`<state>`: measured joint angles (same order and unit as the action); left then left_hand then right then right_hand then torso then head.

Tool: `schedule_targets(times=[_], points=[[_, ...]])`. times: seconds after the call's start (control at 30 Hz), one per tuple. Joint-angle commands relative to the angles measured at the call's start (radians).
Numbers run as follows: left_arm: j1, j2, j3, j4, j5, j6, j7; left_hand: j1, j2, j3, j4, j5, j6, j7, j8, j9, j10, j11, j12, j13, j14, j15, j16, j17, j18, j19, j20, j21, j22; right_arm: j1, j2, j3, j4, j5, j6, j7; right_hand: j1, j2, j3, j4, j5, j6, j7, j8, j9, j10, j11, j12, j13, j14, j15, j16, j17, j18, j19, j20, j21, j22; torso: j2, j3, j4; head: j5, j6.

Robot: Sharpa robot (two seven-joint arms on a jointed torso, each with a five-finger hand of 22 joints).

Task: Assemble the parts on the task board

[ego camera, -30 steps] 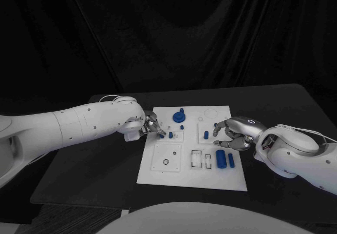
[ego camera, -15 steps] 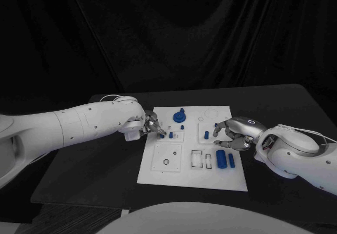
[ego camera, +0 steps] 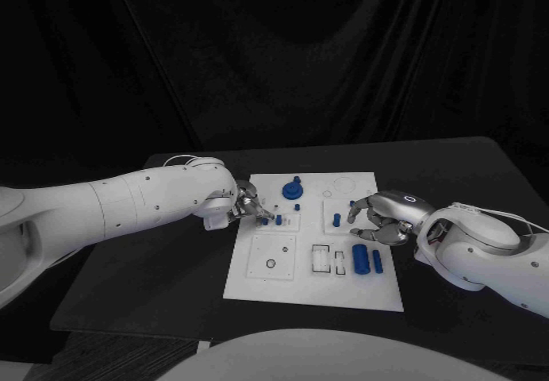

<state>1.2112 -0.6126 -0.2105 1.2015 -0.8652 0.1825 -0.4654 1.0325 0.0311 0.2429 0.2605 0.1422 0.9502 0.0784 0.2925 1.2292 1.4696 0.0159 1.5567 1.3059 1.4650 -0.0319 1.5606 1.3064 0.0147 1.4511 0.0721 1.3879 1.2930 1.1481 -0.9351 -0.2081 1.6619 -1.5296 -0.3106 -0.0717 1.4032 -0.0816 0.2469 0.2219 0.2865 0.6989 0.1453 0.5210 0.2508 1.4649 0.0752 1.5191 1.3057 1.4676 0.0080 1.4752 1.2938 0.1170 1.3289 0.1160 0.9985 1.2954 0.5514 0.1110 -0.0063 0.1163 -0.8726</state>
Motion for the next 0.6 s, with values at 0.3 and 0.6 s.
schedule_targets(times=[0.3,0.6], points=[[-0.007,0.004,-0.002,-0.001,0.002,0.011,0.014,-0.022,-0.006,-0.064,0.02,-0.037,-0.041,-0.003,0.018,0.049,0.086,-0.003,0.005,0.256,0.106,-0.001,0.01,0.264,0.032,0.001,0.007,-0.006,0.216,-0.003,-0.001,0.001,0.001,-0.002,0.007,-0.021,0.017,0.007,0.011,-0.007,0.034,0.007,0.006,0.016,-0.012,0.002,0.0,0.003,0.19,0.041,-0.001,-0.012,0.183,-0.001,-0.005,-0.003,-0.017,0.121,0.0,0.0006,-0.0004,-0.003,0.0],[-0.007,-0.001,-0.002,0.002,0.002,-0.019,0.024,-0.033,-0.002,-0.093,0.028,-0.058,-0.059,-0.001,0.025,0.072,0.088,-0.001,0.006,0.257,0.106,0.0,0.01,0.264,0.031,0.004,0.007,-0.002,0.217,-0.003,0.0,0.001,-0.001,-0.002,0.007,-0.02,0.017,0.007,0.012,-0.007,0.039,0.007,0.006,0.016,-0.013,0.001,0.0,0.003,0.19,0.041,-0.001,-0.012,0.183,-0.001,-0.006,-0.003,-0.018,0.121,0.0,-0.0003,-0.0013,-0.001,0.0]])
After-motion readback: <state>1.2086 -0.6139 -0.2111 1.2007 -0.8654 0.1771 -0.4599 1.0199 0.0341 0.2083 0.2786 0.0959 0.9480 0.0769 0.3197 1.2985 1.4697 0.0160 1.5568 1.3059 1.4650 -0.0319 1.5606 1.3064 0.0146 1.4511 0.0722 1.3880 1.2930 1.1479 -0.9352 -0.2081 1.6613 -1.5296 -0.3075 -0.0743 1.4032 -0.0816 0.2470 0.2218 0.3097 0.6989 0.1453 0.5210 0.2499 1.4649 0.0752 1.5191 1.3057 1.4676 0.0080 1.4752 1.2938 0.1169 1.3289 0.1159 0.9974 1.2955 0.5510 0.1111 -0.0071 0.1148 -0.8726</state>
